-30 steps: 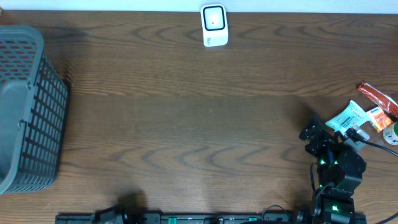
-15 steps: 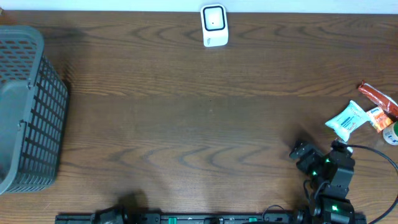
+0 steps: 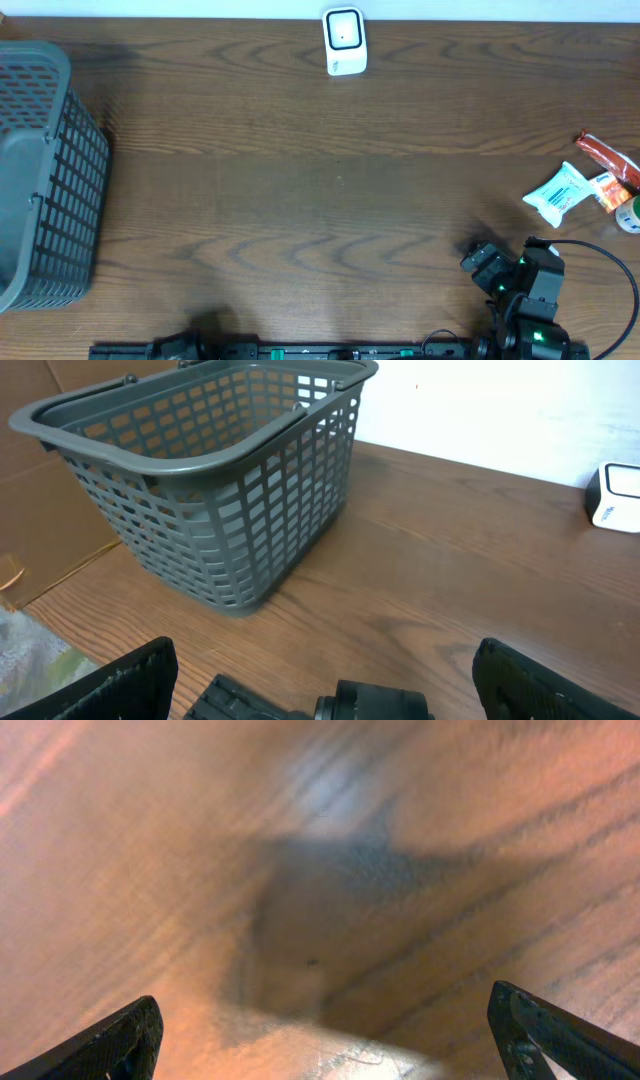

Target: Scan the item barcode

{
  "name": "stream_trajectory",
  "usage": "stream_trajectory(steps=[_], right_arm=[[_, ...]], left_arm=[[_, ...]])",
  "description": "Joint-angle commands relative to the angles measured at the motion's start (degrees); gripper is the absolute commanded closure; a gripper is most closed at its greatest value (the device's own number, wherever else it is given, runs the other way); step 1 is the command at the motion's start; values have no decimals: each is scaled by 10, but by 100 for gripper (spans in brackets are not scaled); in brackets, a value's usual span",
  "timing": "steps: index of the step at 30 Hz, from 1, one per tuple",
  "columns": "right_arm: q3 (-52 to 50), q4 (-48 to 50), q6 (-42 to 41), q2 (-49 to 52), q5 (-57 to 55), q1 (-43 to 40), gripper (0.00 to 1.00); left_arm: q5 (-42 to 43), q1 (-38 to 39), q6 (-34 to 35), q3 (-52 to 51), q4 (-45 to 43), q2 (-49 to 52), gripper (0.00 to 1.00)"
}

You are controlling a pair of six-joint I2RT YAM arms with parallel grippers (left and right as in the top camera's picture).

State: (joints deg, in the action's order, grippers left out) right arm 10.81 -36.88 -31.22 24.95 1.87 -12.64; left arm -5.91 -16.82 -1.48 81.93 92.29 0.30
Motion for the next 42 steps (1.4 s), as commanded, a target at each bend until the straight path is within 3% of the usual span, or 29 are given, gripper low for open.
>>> stream_trajectory(steps=[1,10,22,25,31,42], right_arm=[[-2,0,-4,-46,2,0,1],[-3,12,-6,-162,-56,0,1],[-70,331,43,-247,-139,81,1],[-103,334,45,-247,-138,81,1],[-105,333,153,-247,-101,81,1],[-105,334,156,-246,-104,81,1]], left_arm=[[4,2,1,-3,45,0,6],[4,2,1,-3,45,0,6],[4,2,1,-3,45,0,6],[4,2,1,-3,45,0,6],[4,2,1,-3,45,0,6],[4,2,1,-3,45,0,6]])
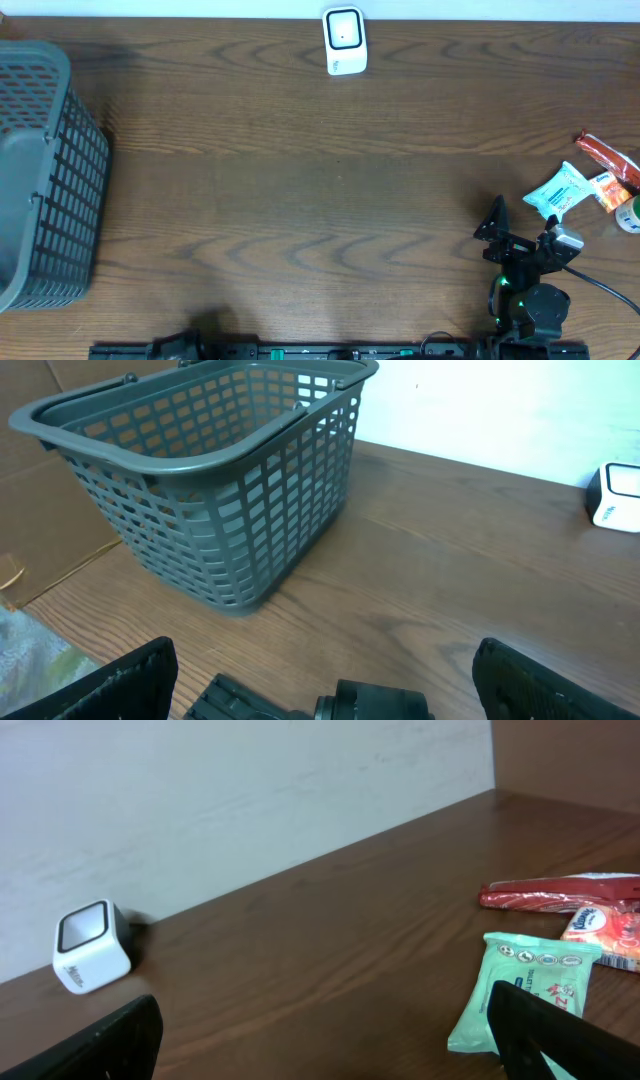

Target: Scan the item barcode

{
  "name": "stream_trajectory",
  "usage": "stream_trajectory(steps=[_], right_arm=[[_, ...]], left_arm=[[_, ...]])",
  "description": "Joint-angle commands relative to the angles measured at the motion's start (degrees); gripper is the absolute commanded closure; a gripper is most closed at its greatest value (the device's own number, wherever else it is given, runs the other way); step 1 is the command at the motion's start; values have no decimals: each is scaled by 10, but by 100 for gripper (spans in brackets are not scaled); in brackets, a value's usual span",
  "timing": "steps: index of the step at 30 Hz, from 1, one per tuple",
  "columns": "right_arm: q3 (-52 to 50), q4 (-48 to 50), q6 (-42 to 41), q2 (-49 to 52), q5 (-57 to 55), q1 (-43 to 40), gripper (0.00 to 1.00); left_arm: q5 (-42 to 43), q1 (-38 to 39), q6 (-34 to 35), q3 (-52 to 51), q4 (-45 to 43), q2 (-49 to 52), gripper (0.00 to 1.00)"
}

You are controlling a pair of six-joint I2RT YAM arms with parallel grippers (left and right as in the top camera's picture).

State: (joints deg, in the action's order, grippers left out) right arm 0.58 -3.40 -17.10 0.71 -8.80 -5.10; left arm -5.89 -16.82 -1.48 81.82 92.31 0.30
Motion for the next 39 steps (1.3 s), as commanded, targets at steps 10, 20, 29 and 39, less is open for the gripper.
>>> stream_trajectory(steps=[10,20,29,39], right_arm=[[-3,0,14,-3,3,5,1],[-3,0,14,-3,3,5,1],[-3,0,14,-3,3,5,1],[-3,0,14,-3,3,5,1]], left_arm=[[3,2,1,-2,45,0,6],[38,2,12,-8,-27,0,6],[237,93,27,-233,-358,1,6],[232,119,40,-616,-782,1,6]])
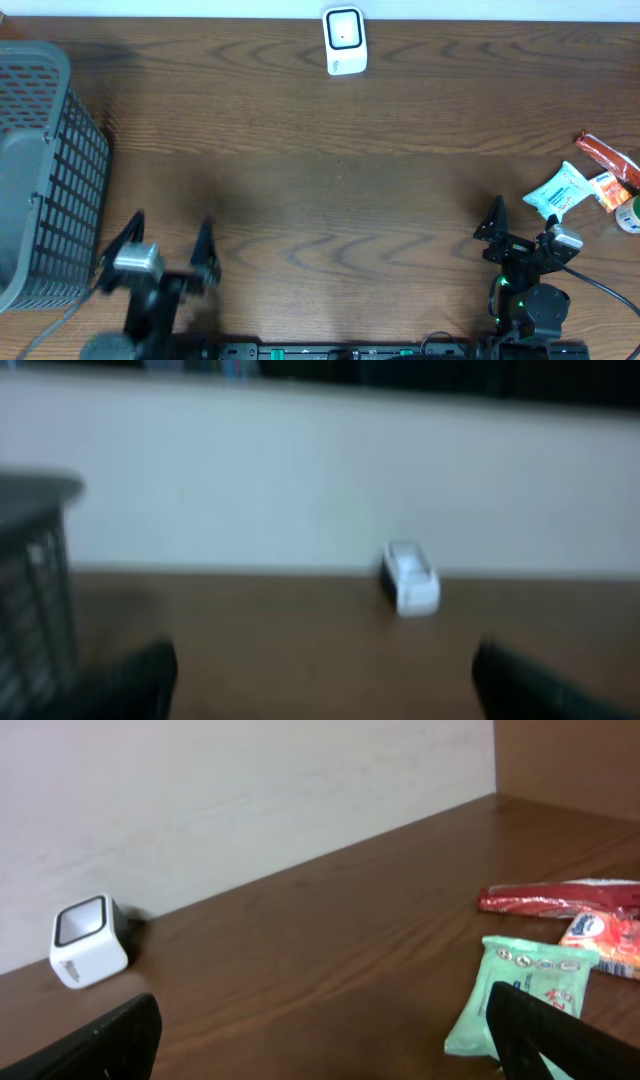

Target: Scan the item barcode

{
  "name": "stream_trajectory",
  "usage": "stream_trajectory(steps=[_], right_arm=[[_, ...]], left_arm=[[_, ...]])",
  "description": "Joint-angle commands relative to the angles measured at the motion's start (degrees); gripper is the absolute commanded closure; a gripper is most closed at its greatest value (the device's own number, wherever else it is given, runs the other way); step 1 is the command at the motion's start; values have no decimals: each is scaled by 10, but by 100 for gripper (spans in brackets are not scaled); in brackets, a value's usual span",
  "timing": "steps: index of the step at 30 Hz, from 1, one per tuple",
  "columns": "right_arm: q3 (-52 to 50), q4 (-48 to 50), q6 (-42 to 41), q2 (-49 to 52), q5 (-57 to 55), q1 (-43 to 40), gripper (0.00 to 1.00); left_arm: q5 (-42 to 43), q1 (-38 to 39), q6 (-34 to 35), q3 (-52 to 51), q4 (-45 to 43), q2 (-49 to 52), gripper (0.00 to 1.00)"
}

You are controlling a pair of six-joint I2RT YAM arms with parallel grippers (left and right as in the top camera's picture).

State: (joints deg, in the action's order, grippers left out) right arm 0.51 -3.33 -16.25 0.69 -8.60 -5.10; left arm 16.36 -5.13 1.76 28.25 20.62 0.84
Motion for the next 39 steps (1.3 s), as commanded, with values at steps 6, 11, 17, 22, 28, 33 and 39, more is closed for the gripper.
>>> stream_trajectory(steps=[6,11,17,22,28,33,39], right_arm=[[-2,-1,6,-3,1,5,1],[-2,-1,6,-3,1,5,1],[-2,-1,6,-3,1,5,1],[-2,-1,6,-3,1,5,1],[-2,-1,6,-3,1,5,1],[-2,-1,6,-3,1,5,1],[-2,-1,6,-3,1,5,1]], left_arm=[[-15,9,7,-198,-135,-7,6],[-118,39,7,-236,-134,-7,6],[-170,44,7,-267,-136,-7,6],[-173,44,-11,-268,-140,-7,6],[-169,44,8,-268,-139,-7,6],[-212,44,88,-280,-170,-7,6],[-217,44,70,-280,-169,-7,6]])
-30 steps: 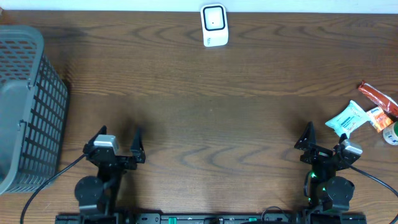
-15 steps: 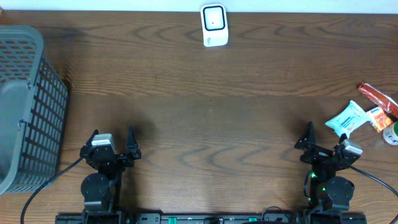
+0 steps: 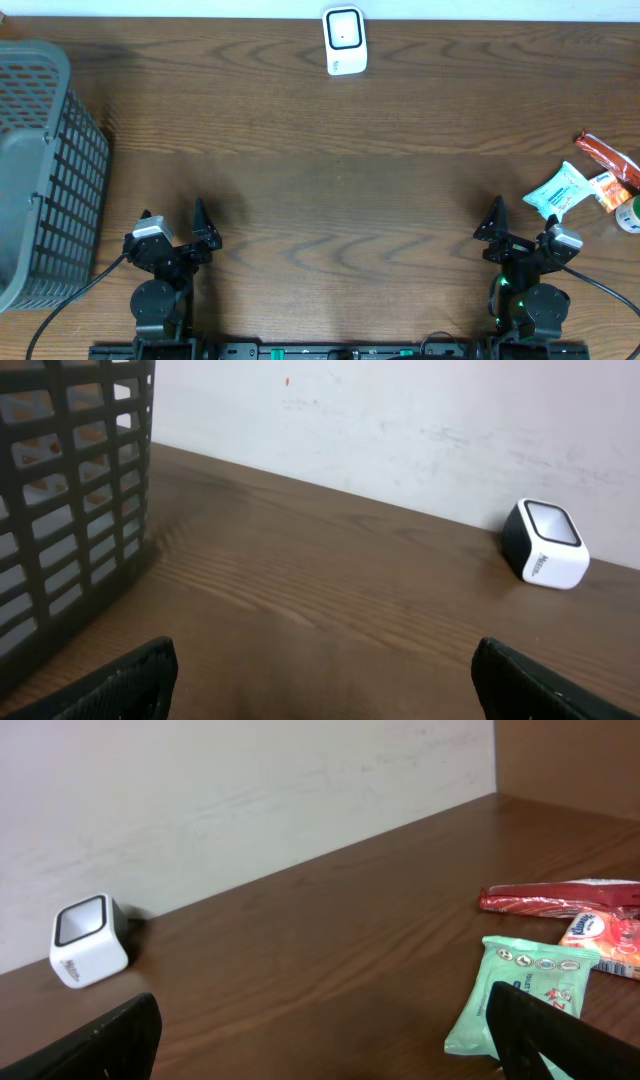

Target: Scan the item barcode

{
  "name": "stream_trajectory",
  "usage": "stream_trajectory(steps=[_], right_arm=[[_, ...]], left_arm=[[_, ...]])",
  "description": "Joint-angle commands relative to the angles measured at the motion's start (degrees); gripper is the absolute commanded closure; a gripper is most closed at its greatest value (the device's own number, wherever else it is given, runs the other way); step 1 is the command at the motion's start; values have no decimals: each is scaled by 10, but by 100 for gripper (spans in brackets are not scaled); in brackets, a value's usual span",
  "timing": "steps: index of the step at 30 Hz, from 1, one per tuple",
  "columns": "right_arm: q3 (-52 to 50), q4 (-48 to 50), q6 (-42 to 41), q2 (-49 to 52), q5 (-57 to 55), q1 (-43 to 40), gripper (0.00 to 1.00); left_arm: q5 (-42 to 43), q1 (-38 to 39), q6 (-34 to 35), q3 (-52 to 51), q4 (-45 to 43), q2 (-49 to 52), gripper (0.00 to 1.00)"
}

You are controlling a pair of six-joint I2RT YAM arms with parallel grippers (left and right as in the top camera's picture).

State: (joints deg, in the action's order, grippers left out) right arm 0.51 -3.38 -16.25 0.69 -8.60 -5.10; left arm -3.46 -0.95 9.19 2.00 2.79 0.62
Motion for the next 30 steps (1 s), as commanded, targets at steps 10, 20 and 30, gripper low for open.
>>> stream_trajectory(steps=[10,20,30], right_arm=[[-2,-1,6,-3,1,5,1],[-2,0,6,-3,1,5,1],[-2,0,6,-3,1,5,1]], left_arm=[[22,2,-16,-18,13,-5,6],[22,2,-16,-18,12,-5,6],[22,2,-16,-18,13,-4,6]])
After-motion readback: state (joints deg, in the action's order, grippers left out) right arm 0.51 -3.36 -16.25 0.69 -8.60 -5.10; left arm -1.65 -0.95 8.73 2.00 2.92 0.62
